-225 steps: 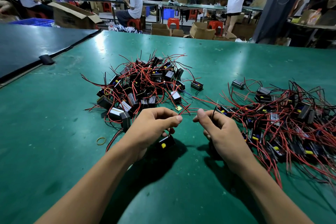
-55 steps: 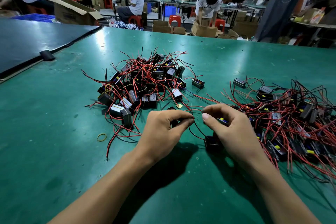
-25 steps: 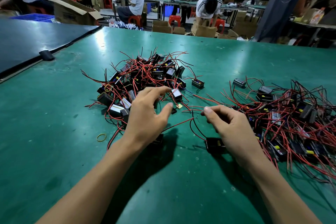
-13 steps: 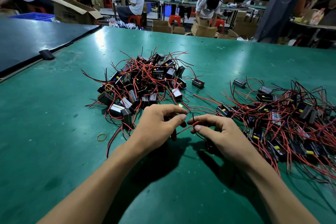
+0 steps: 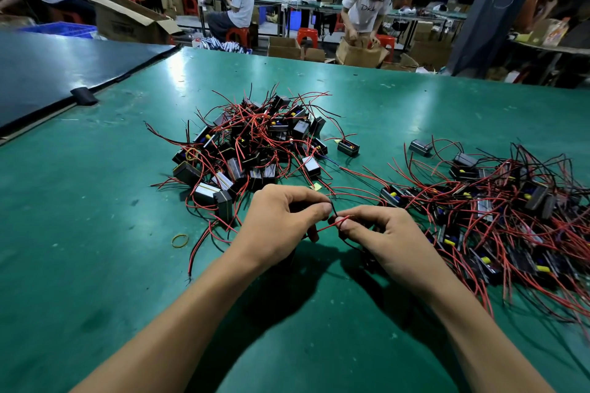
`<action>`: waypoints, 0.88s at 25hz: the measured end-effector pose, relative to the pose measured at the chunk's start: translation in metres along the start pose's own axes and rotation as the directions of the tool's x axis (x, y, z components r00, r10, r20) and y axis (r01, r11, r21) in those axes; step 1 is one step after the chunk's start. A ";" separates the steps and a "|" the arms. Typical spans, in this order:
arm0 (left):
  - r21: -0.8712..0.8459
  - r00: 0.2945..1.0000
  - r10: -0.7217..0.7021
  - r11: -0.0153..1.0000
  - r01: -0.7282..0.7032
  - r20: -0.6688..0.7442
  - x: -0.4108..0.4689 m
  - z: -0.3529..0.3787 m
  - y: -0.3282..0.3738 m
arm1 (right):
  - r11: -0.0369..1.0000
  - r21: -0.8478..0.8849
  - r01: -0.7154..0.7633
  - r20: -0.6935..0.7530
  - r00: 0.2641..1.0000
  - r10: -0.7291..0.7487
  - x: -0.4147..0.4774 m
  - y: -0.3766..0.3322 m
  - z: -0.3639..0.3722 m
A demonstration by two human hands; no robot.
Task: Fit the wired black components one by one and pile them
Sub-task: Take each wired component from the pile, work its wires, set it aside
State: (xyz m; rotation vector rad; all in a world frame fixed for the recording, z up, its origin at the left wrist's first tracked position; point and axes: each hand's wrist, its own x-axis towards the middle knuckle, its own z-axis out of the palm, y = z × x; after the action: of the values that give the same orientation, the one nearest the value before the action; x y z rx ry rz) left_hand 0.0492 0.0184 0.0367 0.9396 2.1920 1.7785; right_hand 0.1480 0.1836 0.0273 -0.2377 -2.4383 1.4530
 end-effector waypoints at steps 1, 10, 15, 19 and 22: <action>-0.010 1.000 0.001 1.000 -0.001 0.011 0.000 0.000 0.001 | 1.000 0.010 -0.010 -0.005 1.000 0.010 0.000 0.000 0.000; -0.076 0.999 -0.009 0.997 0.011 0.033 -0.002 0.000 0.007 | 1.000 -0.017 -0.016 0.004 1.000 0.016 -0.004 -0.007 0.000; -0.060 0.999 -0.026 0.998 0.029 0.045 -0.002 -0.001 0.009 | 0.966 -0.122 0.228 -0.193 0.949 -0.248 -0.004 -0.012 0.004; -0.046 0.993 -0.024 0.998 0.029 0.114 -0.002 -0.001 0.010 | 0.864 -0.308 0.398 -0.135 0.881 -0.454 -0.002 -0.007 0.005; -0.034 0.989 -0.018 0.999 0.023 0.145 -0.001 -0.004 0.009 | 0.873 -0.283 0.397 -0.130 0.886 -0.445 0.000 -0.006 0.003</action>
State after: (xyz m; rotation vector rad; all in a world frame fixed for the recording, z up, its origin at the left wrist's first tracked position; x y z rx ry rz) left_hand 0.0518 0.0153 0.0460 1.0010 2.0673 1.6775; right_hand 0.1468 0.1780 0.0307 0.1026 -2.3179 0.8932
